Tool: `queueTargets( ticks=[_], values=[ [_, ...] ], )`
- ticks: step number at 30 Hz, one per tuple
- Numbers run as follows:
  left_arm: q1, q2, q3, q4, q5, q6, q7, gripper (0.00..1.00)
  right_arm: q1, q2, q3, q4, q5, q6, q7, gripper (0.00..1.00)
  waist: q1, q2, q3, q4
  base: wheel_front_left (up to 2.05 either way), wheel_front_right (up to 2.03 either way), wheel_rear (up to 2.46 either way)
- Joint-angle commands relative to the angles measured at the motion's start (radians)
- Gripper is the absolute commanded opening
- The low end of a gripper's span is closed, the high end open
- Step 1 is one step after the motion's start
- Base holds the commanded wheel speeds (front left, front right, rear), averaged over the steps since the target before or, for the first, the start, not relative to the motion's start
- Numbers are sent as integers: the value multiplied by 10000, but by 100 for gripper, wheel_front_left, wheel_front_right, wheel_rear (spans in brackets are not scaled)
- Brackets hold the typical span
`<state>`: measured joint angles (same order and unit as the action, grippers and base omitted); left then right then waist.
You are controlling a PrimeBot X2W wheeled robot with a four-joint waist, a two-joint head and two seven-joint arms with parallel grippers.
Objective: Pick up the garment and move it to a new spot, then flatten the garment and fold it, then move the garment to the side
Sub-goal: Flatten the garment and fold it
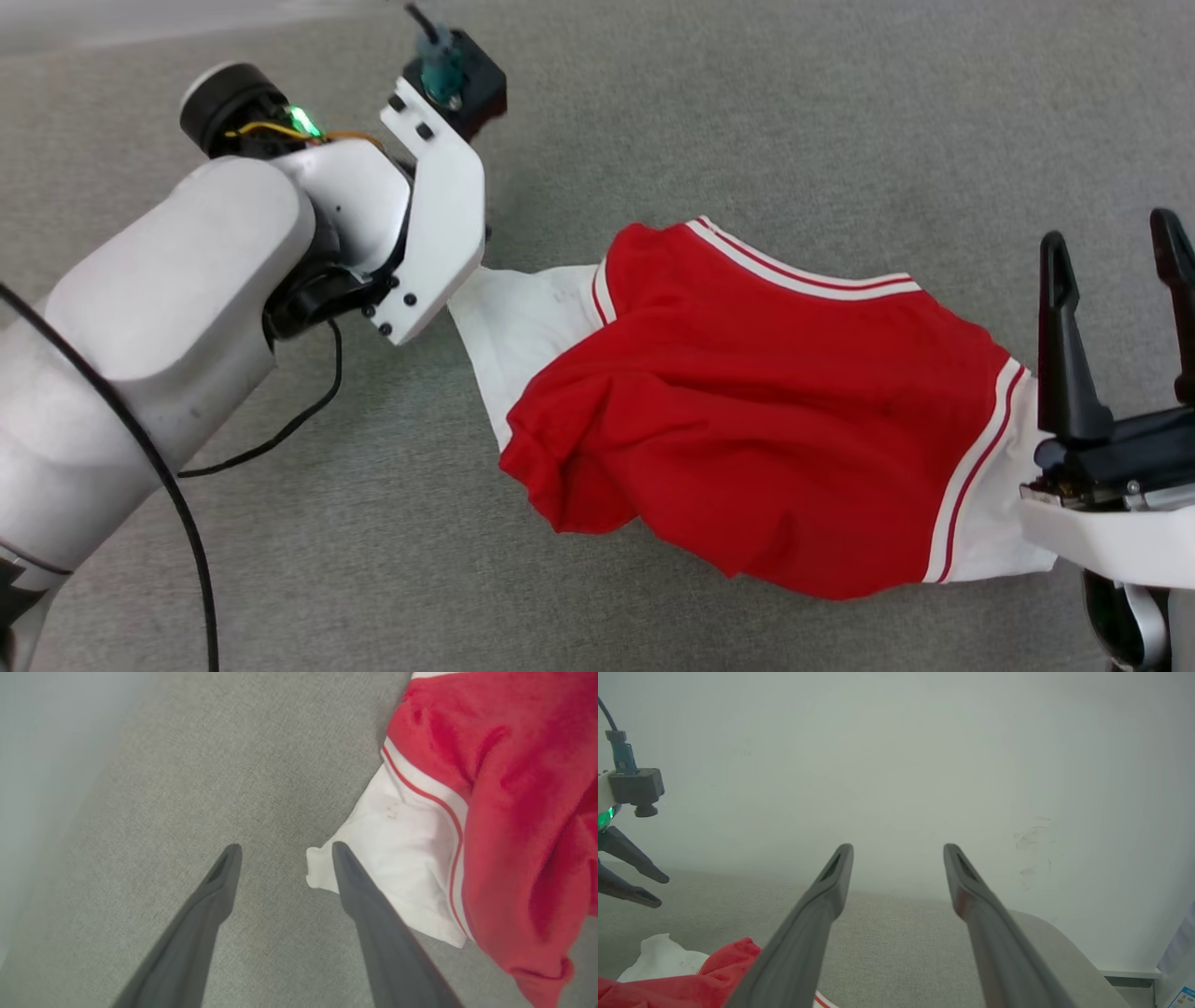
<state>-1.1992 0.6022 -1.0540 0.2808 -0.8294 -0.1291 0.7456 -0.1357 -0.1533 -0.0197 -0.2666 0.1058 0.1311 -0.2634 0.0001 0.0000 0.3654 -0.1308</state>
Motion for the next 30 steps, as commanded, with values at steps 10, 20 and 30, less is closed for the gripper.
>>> queueTargets(
  ticks=[10, 20, 30],
  values=[
    [-869, 220, -2161, 409, -1353, 4, 1849, 100, -790, 196, 231, 102, -49, -7, -18, 100, -1, 0, 990, -595, 0, 0, 0],
    [-145, 272, -2319, 43, -1269, 2, 1738, 0, -683, 103, 61, 262, -176, -7, -19, 100, -1, 0, 706, -317, 0, 0, 0],
    [-537, 1497, -2265, 463, -2023, 3, 615, 0, -33, -76, -146, 503, -180, -7, -19, 100, -1, 0, -248, 664, 0, 0, 0]
  ],
)
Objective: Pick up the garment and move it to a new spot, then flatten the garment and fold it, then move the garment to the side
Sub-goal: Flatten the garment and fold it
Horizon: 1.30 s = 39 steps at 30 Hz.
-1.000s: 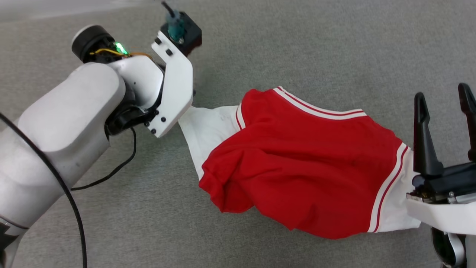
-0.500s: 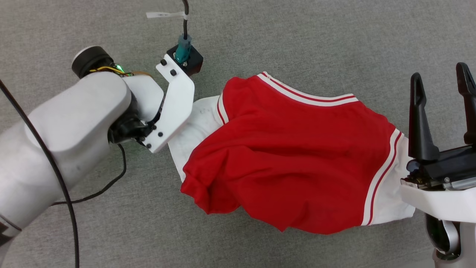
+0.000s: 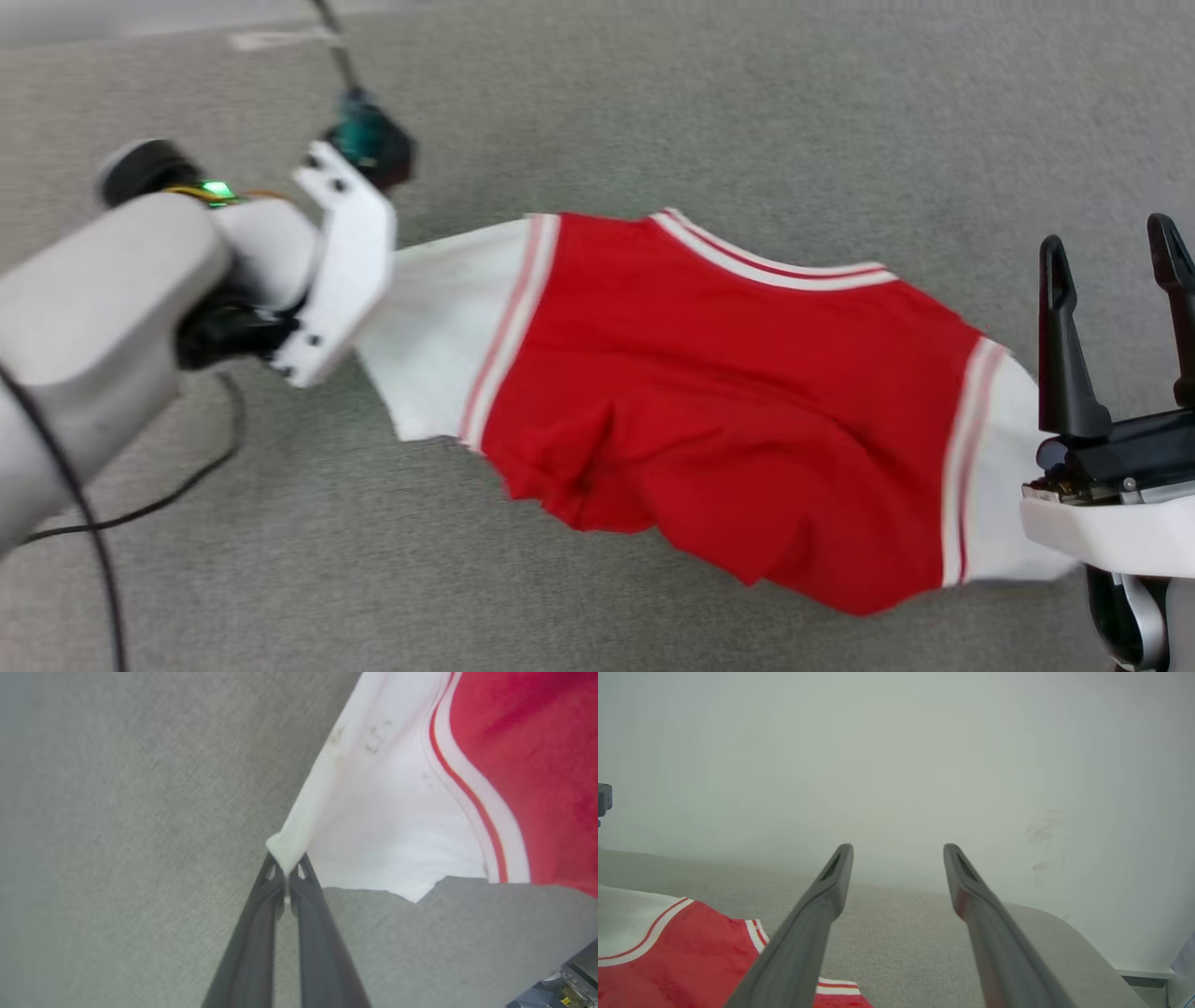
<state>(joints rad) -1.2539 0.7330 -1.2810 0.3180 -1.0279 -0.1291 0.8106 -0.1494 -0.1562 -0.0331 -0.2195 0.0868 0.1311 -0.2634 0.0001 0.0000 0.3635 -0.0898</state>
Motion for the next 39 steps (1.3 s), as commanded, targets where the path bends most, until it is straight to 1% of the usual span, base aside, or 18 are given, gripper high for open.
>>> queueTargets(
  ticks=[1, 2, 4, 6, 9, 11, 15, 16, 17, 18, 19, 22, 25, 27, 31, 36, 39],
  values=[
    [10, 409, 6, 168, -74, 3, -46, 0, 123, -72, 1, 40, 23, -7, -19, 100, -1, 0, -245, 296, 0, 0, 0],
    [10, 409, 6, 168, -74, 3, -46, 0, 123, -72, 1, 40, 23, -7, -19, 100, -1, 0, -245, 296, 0, 0, 0],
    [61, 810, 5, 427, -194, 3, -115, 0, 136, -105, 36, 61, 40, -7, -19, 100, -1, 0, -247, 339, 0, 0, 0],
    [203, 1094, 0, 785, -328, 3, -235, 0, 119, -127, 123, 83, 51, -7, -19, 100, -1, 0, -204, 335, 0, 0, 0],
    [372, 1267, 74, 1439, -408, 3, -646, 0, 65, -150, 219, 84, 24, -7, -19, 100, -1, 0, -79, 253, 0, 0, 0],
    [537, 1236, 66, 1887, -237, 3, -933, 0, 81, -145, 250, 122, -16, -7, -19, 100, -1, 0, -1, 169, 0, 0, 0],
    [905, 889, 53, 2609, 28, 28, -1547, 0, 95, -129, 263, 179, -41, -7, -19, 100, -1, 0, 101, 29, 0, 0, 0],
    [966, 784, 68, 2766, 70, 71, -1770, 5, 93, -116, 262, 209, -44, -7, -19, 100, -1, 0, 109, 6, 0, 0, 0],
    [1038, 667, 75, 2938, 115, 88, -1966, 33, 83, -98, 269, 239, -45, -7, -19, 100, -1, 0, 102, -12, 0, 0, 0],
    [1109, 558, 69, 3078, 179, 88, -2130, 88, 80, -70, 279, 263, -51, -7, -19, 100, -1, 0, 74, -21, 0, 0, 0],
    [1131, 470, 66, 3200, 267, 81, -2310, 100, 99, -38, 285, 289, -71, -7, -19, 100, -1, 0, 28, -16, 0, 0, 0],
    [1142, 235, 59, 3458, 329, 49, -2569, 100, 218, 39, 228, 368, -66, -7, -19, 100, -1, 0, -170, 48, 0, 0, 0],
    [680, 296, 168, 3476, 356, 28, -2785, 100, 317, 129, 156, 389, -27, -7, -19, 100, -1, 0, -360, 131, 0, 0, 0],
    [511, 343, 298, 3377, 109, 21, -2771, 100, 363, 160, 115, 374, -6, -7, -19, 100, -1, 0, -441, 183, 0, 0, 0],
    [-56, 669, 398, 2959, -219, 9, -2186, 100, 399, 238, 118, 339, 2, -7, -19, 100, -1, 0, -450, 229, 0, 0, 0],
    [-518, 1118, 422, 2484, -805, 8, -912, 100, 134, 226, 272, 254, 37, -7, -19, 100, -1, 0, -150, 135, 0, 0, 0],
    [-548, 1253, 435, 2348, -1021, 6, -534, 100, -10, 183, 361, 199, 54, -7, -19, 100, -1, 0, 107, 19, 0, 0, 0]
  ],
)
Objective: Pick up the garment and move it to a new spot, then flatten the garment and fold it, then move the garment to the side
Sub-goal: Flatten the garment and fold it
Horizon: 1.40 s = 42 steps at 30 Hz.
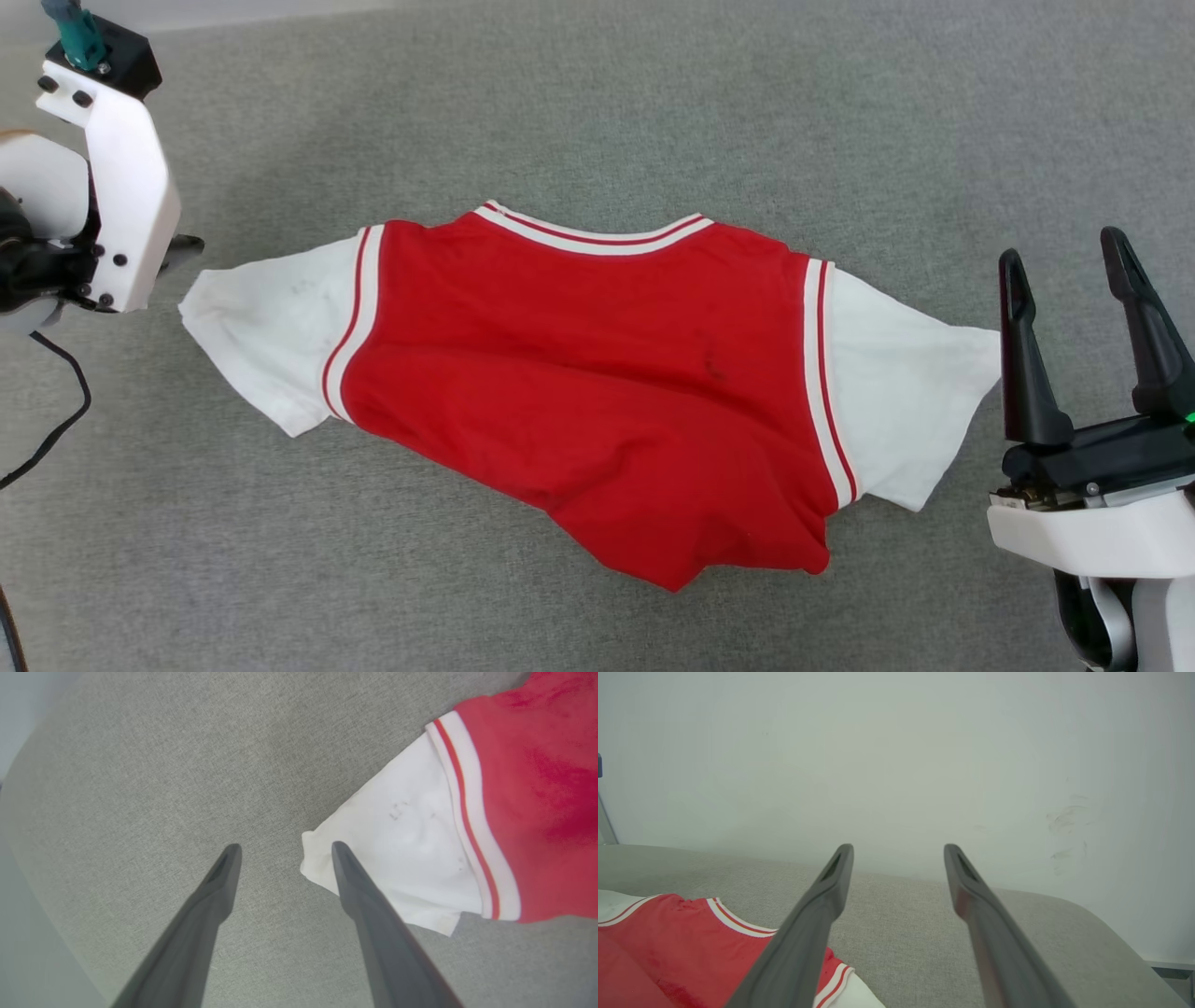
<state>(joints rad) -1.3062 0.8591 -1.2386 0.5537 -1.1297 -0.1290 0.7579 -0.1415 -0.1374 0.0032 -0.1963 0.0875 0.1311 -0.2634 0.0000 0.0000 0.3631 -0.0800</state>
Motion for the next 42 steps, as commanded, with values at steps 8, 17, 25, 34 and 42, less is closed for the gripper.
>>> queueTargets(
  ticks=[8, 17, 25, 34, 42],
  values=[
    [765, 173, -149, -43, -9, 224, 421, 100, -408, 2, 120, -38, 47, -7, -19, 100, 0, 0, 621, -443, 0, 0, 0],
    [1467, -43, -203, 154, 43, 187, 87, 0, -569, -13, 50, 59, -40, -7, -19, 100, 0, 0, 646, -432, 0, 0, 0],
    [1053, -33, 49, -246, 195, 87, -829, 0, -1015, -999, -33, 161, -330, -7, -19, 100, 0, 0, -136, -79, 0, 0, 0],
    [986, -73, -53, -1508, 671, 13, -1563, 0, -2395, -4029, 1321, 1168, 630, -7, 2400, 100, 0, 0, -799, 375, 0, 0, 0],
    [1092, -205, -155, -2161, 950, 14, -1787, 0, -4045, -6638, 3624, 1481, 4729, -7, 8209, 100, 0, 0, -861, 569, 0, 0, 0]
  ],
)
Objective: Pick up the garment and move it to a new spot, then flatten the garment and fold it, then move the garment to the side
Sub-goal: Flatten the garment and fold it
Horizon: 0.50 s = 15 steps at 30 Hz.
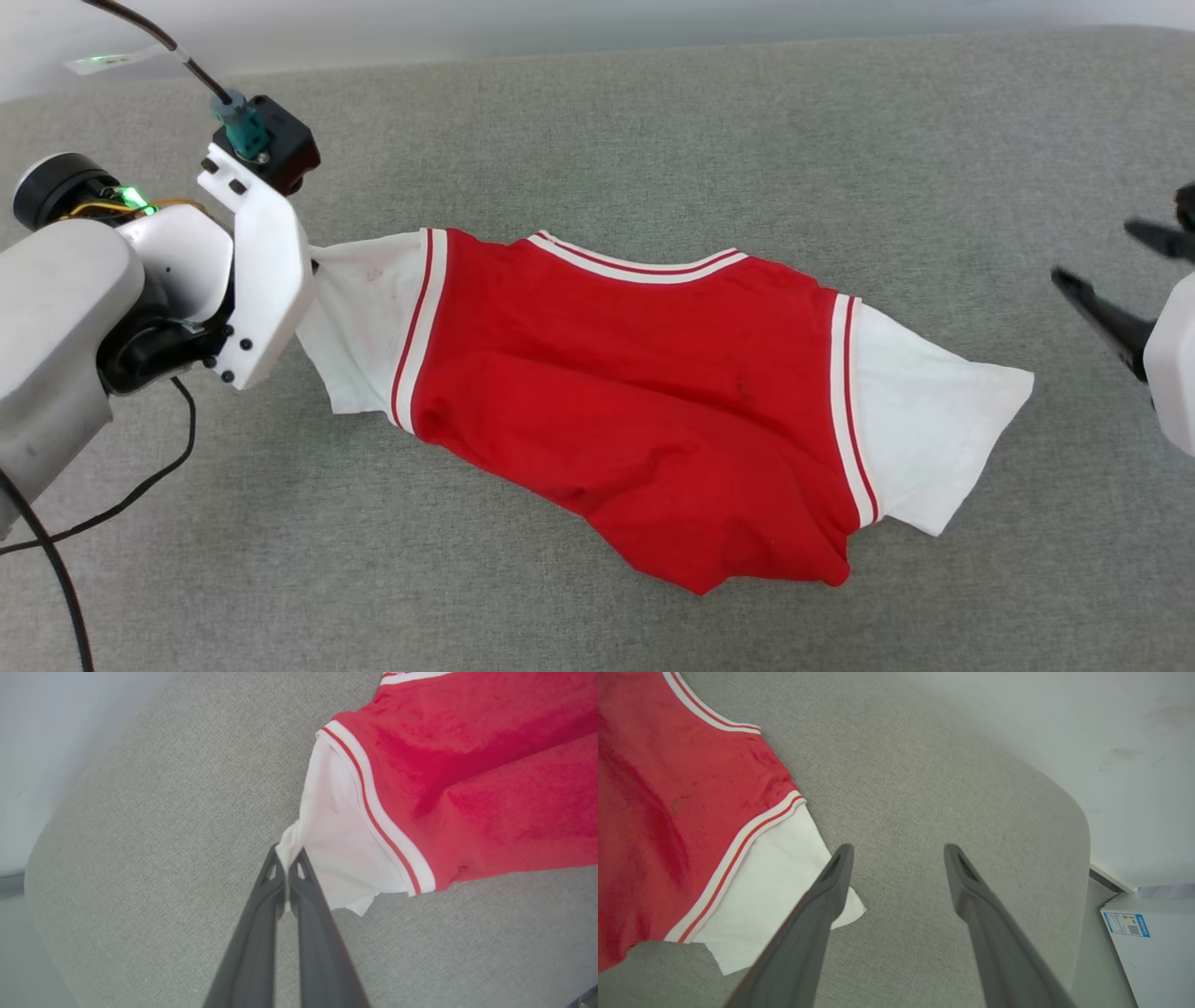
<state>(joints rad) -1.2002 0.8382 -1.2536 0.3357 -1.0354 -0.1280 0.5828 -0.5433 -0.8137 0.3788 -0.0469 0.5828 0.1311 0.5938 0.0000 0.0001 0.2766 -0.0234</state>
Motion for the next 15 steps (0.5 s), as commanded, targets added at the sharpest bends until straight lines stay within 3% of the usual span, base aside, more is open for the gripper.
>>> queueTargets(
  ticks=[1, 6, 10, 15],
  values=[
    [5, -21, -6, -13, 1, 3, -63, 0, -139, -78, 142, 60, 216, -7, 270, 100, 0, -1, 32, 25, 0, 0, 0],
    [-240, -233, 16, -64, 109, -4, -263, 0, -938, -778, 1427, 818, 2236, -7, 3218, 100, 0, -1, 390, 301, 0, 0, 0],
    [-373, -424, 43, 23, 114, -6, -422, 0, -1278, -421, 1724, 1763, 2680, -7, 3910, 100, 0, -1, 651, 470, 0, 0, 0],
    [-542, -698, 15, 117, 146, -5, -594, 0, -1397, 217, 1807, 2782, 2803, -7, 3776, 100, 0, -1, 988, 751, 0, 0, 0]
  ],
)
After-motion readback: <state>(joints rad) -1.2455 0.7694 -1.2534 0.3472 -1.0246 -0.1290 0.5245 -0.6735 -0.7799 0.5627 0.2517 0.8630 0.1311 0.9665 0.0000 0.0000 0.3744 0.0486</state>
